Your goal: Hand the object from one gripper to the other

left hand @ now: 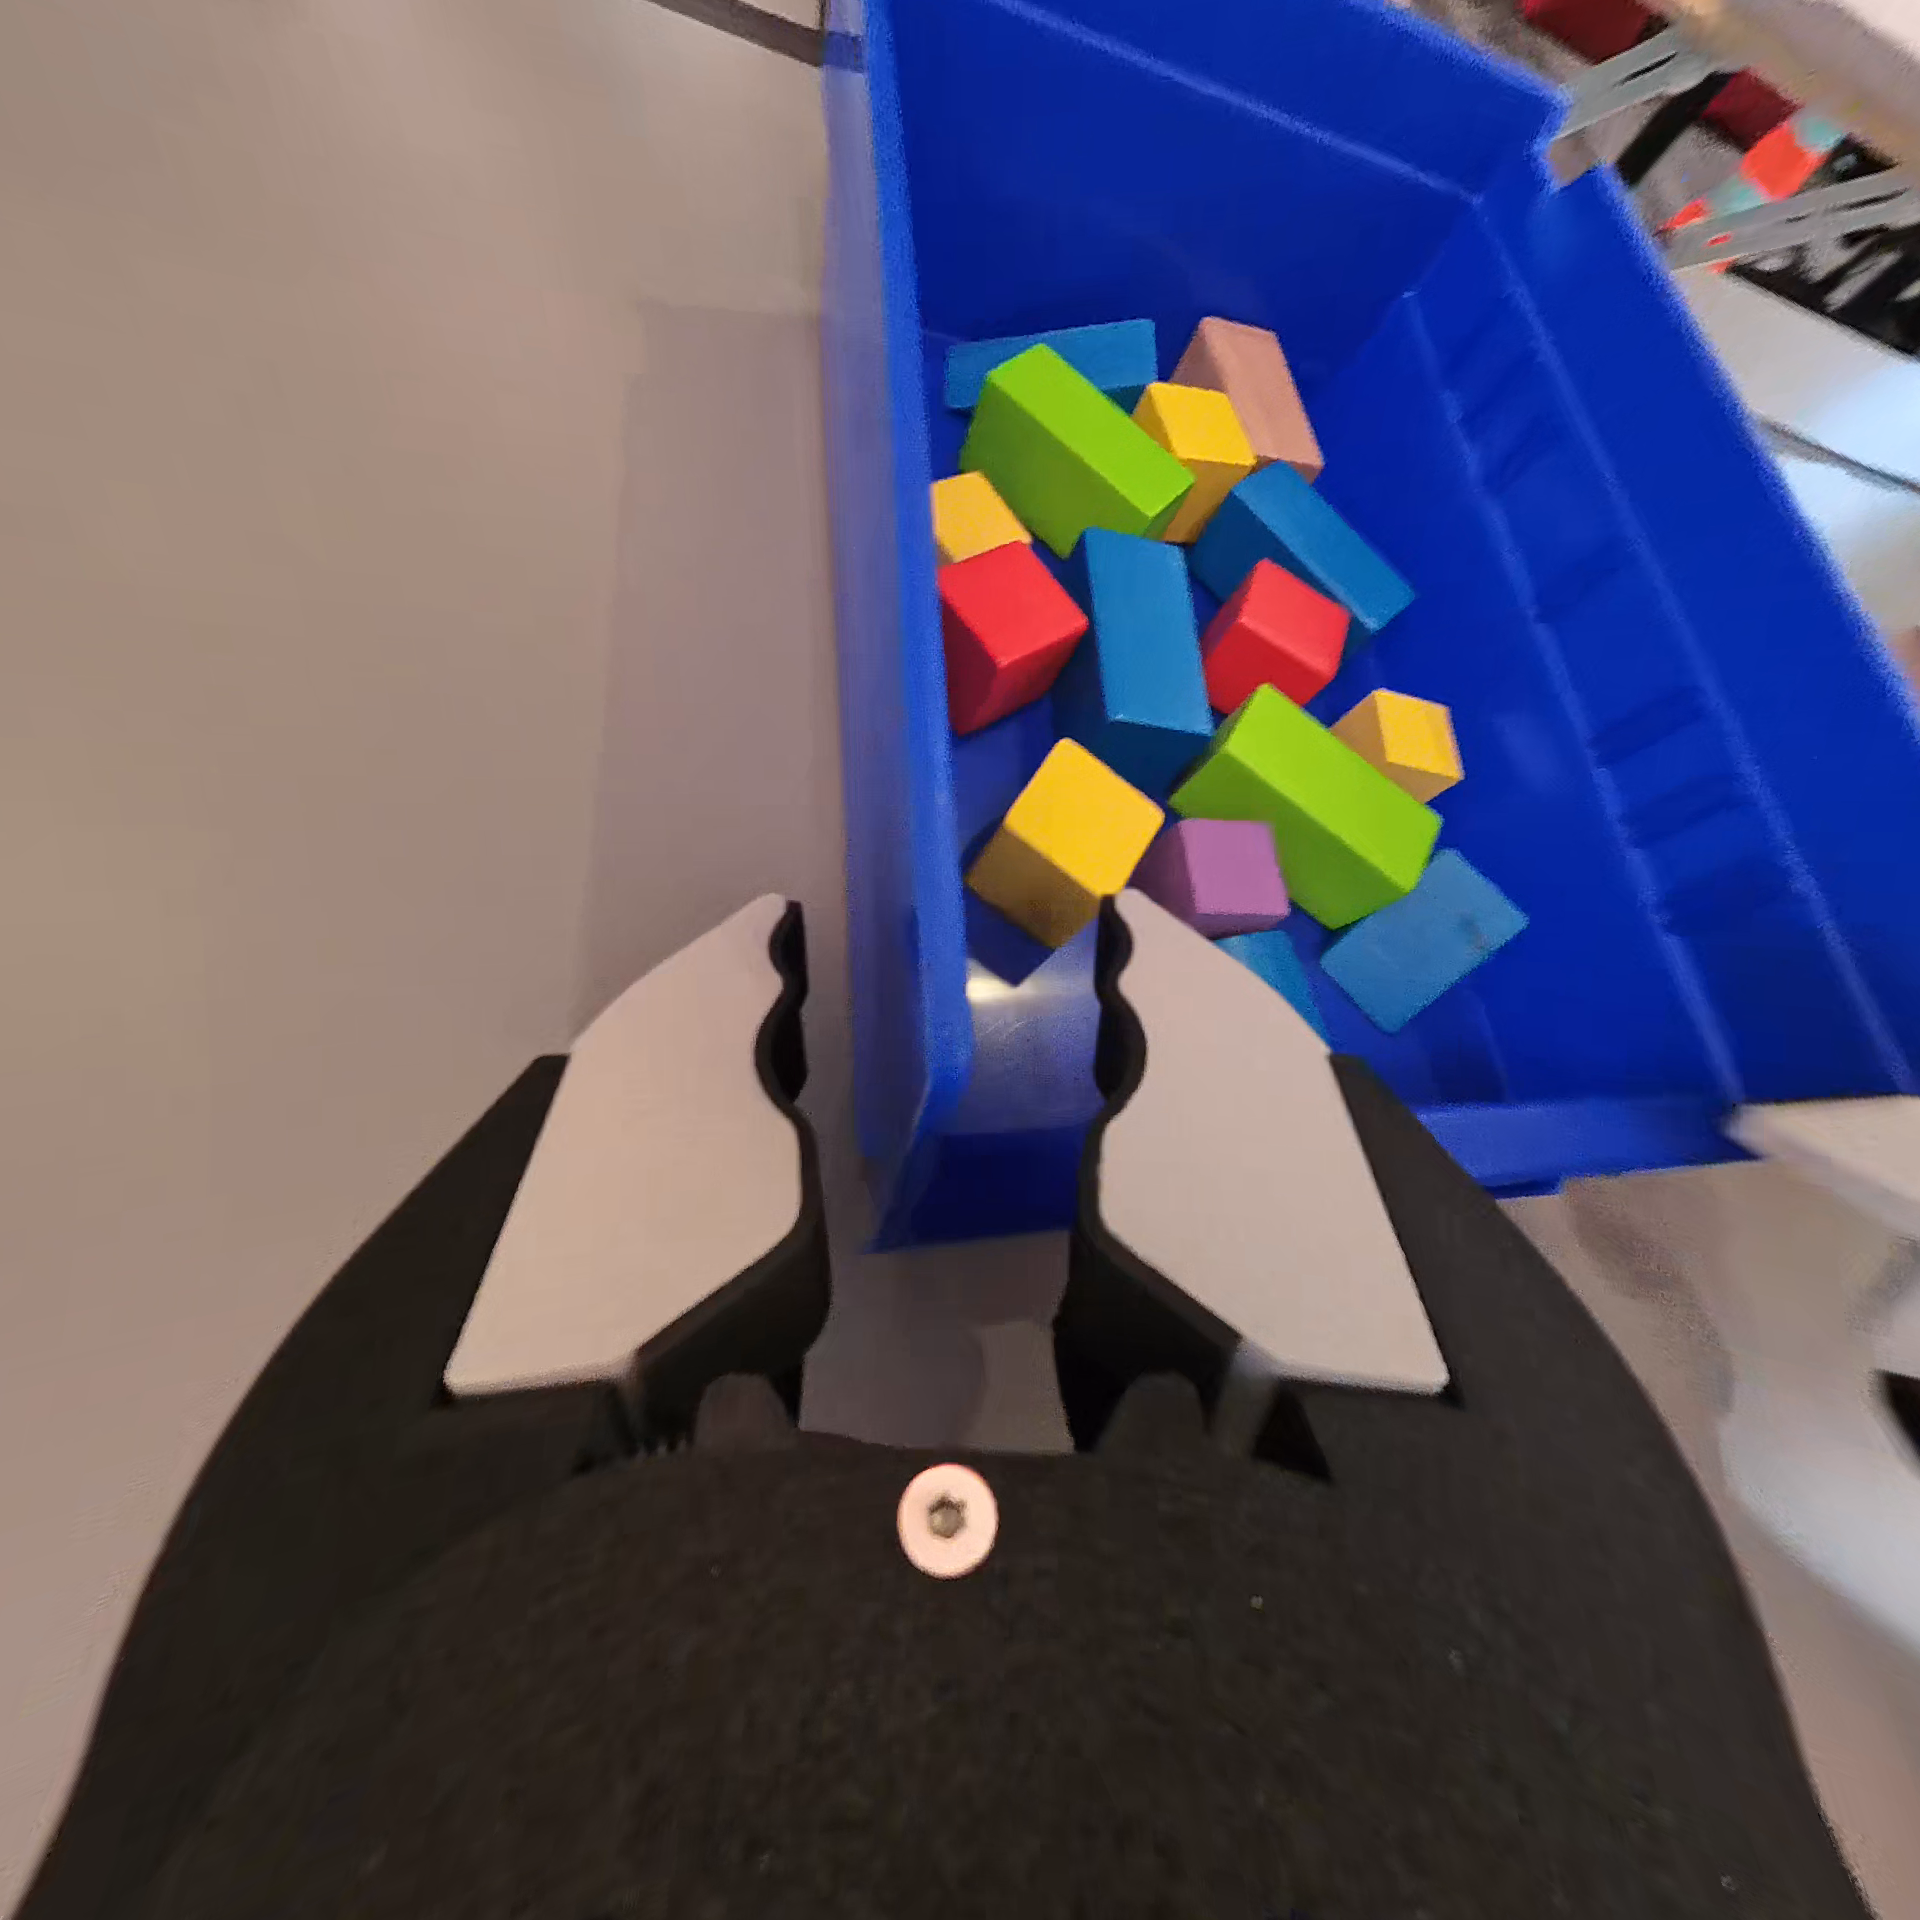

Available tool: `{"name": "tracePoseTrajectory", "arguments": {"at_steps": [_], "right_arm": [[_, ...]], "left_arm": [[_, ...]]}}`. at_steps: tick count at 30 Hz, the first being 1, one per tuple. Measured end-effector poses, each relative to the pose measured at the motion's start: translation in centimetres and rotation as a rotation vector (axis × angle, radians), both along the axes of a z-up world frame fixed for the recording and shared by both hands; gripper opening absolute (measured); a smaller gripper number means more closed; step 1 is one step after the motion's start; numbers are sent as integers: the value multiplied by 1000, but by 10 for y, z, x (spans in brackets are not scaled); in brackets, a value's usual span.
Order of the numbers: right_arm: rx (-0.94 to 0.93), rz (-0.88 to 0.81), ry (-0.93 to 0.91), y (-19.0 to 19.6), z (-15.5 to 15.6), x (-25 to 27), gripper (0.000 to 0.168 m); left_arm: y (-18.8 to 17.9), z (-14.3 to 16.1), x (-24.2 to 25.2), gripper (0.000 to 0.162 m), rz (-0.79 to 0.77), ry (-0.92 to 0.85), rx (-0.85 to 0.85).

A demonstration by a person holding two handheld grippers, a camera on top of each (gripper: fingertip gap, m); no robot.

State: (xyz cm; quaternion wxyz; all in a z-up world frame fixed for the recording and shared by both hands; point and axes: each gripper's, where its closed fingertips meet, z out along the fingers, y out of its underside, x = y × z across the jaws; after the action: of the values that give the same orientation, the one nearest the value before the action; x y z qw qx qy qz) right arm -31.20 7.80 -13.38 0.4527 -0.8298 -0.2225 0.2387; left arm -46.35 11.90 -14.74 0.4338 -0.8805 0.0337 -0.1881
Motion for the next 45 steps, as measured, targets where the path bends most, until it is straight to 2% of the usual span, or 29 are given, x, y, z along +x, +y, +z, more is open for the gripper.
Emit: {"name": "tracePoseTrajectory", "arguments": {"at_steps": [3, 4, 5, 6, 7, 8, 9, 11, 13, 14, 16, 18, 20, 23, 25, 28, 31, 34, 37, 39, 45], "right_arm": [[77, -96, -90, 21, -9, -2, 64], [79, -106, -106, 26, -10, -3, 66], [68, -131, -107, 31, -9, -1, 66], [46, -141, -103, 34, -8, 0, 60], [27, -171, -110, 39, -4, 3, 46], [20, -217, -136, 47, 2, 8, 24], [21, -235, -181, 57, 5, 8, 13], [15, -238, -196, 80, 13, -12, 7], [41, -201, -253, 91, 24, -34, 6], [56, -197, -285, 84, 36, -33, 6], [100, -183, -285, 53, 63, -17, 6], [122, -197, -295, 28, 74, 2, 6], [77, -206, -305, 37, 67, 8, 5], [-16, -222, -272, 84, 46, 6, 5], [-36, -242, -244, 97, 41, 8, 5], [12, -319, -163, 82, 54, 50, 5], [53, -392, -158, 63, 68, 86, 5], [88, -330, -192, 56, 70, 51, 6], [94, -198, -214, 45, 56, -12, 8], [101, -163, -232, 39, 49, -28, 9], [98, -336, -250, 38, 41, 65, 9]], "left_arm": [[4, 4, 6, 41, -18, -26, -1], [3, 5, 4, 34, -2, -43, -13], [3, 6, 1, 20, 28, -65, -22], [4, 6, -2, 18, 58, -44, -26], [5, 7, -6, 14, 97, 14, -37], [7, 9, -13, 7, 131, 95, -47], [9, 15, -19, 6, 144, 162, -53], [18, 26, -41, 5, 208, 221, -63], [25, 35, -63, 3, 268, 265, -76], [19, 40, -63, 3, 260, 270, -77], [-13, 53, -46, 3, 197, 259, -64], [-40, 59, -27, 3, 162, 238, -54], [-37, 54, -19, 3, 156, 273, -84], [-2, 42, -20, 3, 167, 288, -140], [13, 46, -19, 2, 178, 329, -151], [15, 74, 18, 3, 132, 358, -45], [11, 80, 54, 3, 60, 390, 30], [1, 71, 20, 3, 111, 345, 5], [-15, 65, -41, 2, 209, 342, -19], [-19, 62, -57, 2, 243, 330, -20], [9, 53, 33, 3, 86, 329, 42]]}}
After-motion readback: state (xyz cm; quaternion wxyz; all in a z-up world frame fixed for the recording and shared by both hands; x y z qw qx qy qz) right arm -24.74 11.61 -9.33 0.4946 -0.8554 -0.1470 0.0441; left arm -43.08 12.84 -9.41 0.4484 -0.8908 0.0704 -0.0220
